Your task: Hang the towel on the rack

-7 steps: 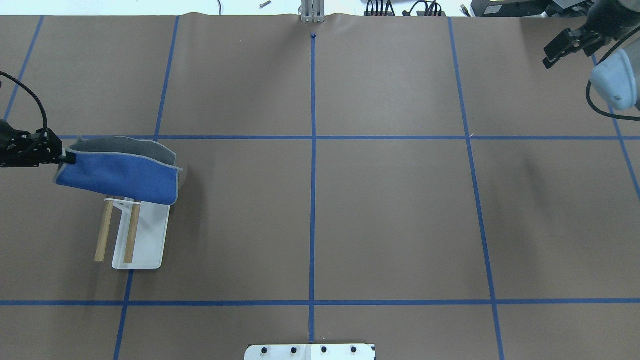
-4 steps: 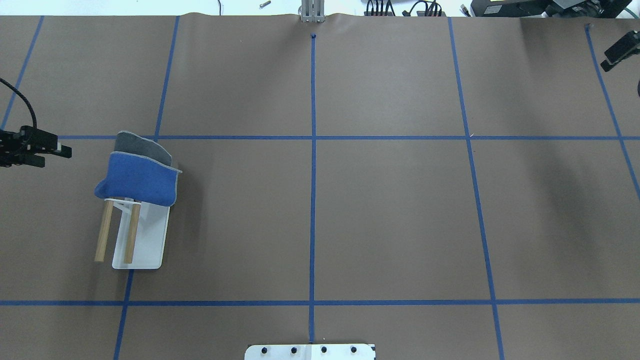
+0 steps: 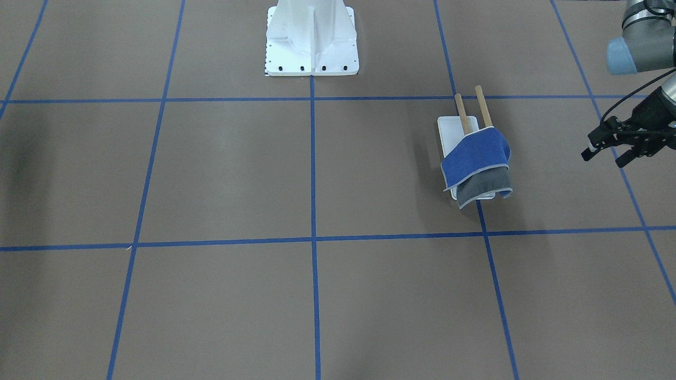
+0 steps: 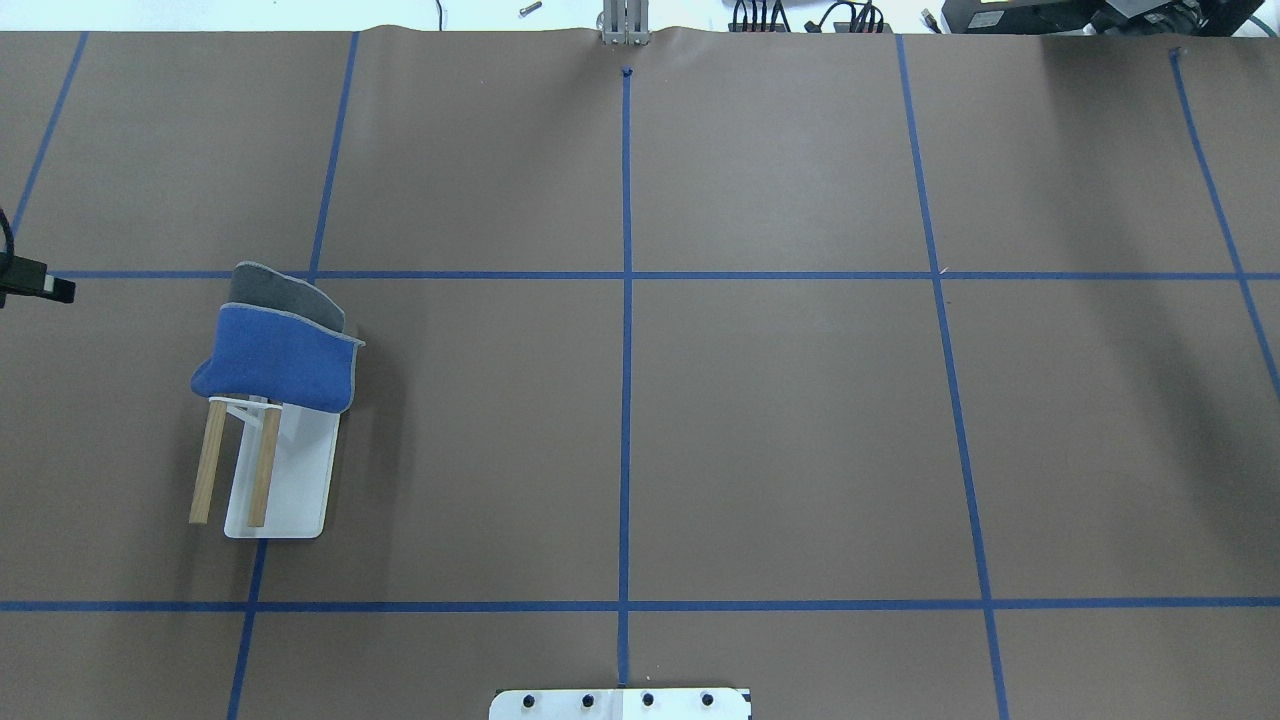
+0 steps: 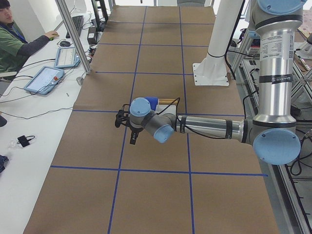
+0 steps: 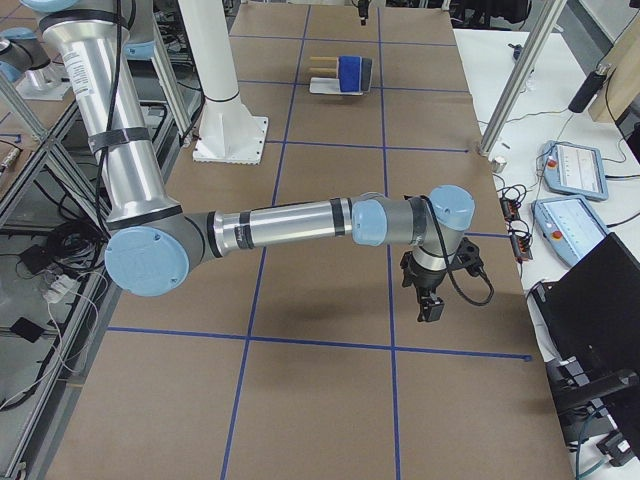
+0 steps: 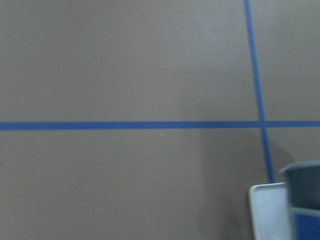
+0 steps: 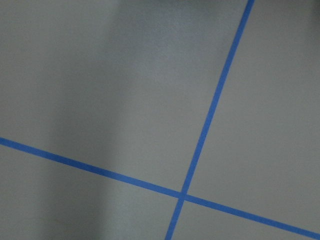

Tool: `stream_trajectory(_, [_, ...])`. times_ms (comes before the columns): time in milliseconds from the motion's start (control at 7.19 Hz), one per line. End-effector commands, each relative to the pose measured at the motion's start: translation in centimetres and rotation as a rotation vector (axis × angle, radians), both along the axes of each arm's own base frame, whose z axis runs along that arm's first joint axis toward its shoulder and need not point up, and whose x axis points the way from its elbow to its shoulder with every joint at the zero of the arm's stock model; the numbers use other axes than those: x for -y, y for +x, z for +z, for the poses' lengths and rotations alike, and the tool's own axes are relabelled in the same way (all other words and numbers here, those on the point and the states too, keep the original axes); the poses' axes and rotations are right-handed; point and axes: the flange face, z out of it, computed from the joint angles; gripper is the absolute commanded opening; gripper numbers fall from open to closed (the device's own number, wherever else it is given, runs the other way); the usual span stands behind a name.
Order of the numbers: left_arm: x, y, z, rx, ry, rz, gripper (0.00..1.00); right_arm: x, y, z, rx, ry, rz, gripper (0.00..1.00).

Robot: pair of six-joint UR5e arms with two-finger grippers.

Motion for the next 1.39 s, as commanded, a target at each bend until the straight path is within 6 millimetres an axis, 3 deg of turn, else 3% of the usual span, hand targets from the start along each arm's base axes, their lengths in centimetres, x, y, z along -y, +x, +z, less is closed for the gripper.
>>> stream_trajectory(0, [0.4,-10.6,2.9,0.122,0.003,0.082,0.99,-4.2,1.5,5.2,-0.025,-0.077,-0.019,1.00])
stream_trajectory(139, [-1.1,-11.6,4.6,0.134,-0.050,0.067,0.99,-4.8,2.0,6.1,-0.078,-0.090,-0.017,1.00])
stream_trajectory(278, [-2.8,-12.1,9.0,0.203,-0.132,0.055,0.99,-5.3,2.1,6.7,-0.092,-0.106,-0.012,1.00])
stream_trajectory(417, [-3.2,-13.1,8.1,0.233,-0.042,0.051,0.99,-6.3,2.0,7.8,-0.086,-0.124,-0.015,1.00])
stream_trajectory(556, [-5.2,-12.8,10.6,0.224,-0.110,0.062,0.99,-6.9,2.0,8.1,-0.081,-0.091,-0.011,1.00])
stream_trajectory(695, [-6.5,-12.8,11.4,0.190,-0.139,0.063,0.99,-7.7,1.7,8.8,-0.044,-0.085,-0.009,1.00])
stream_trajectory(834, [-8.2,-12.8,12.2,0.187,-0.164,0.066,0.99,-8.1,1.6,8.2,-0.029,-0.073,-0.008,1.00])
stream_trajectory(1113, [-8.2,-12.7,10.8,0.187,-0.178,0.070,0.99,-9.6,1.5,6.7,-0.014,-0.043,-0.006,1.00])
stream_trajectory(1252, [-8.2,-12.8,10.9,0.192,-0.203,0.074,0.99,-10.3,1.5,7.3,-0.016,-0.053,-0.008,1.00])
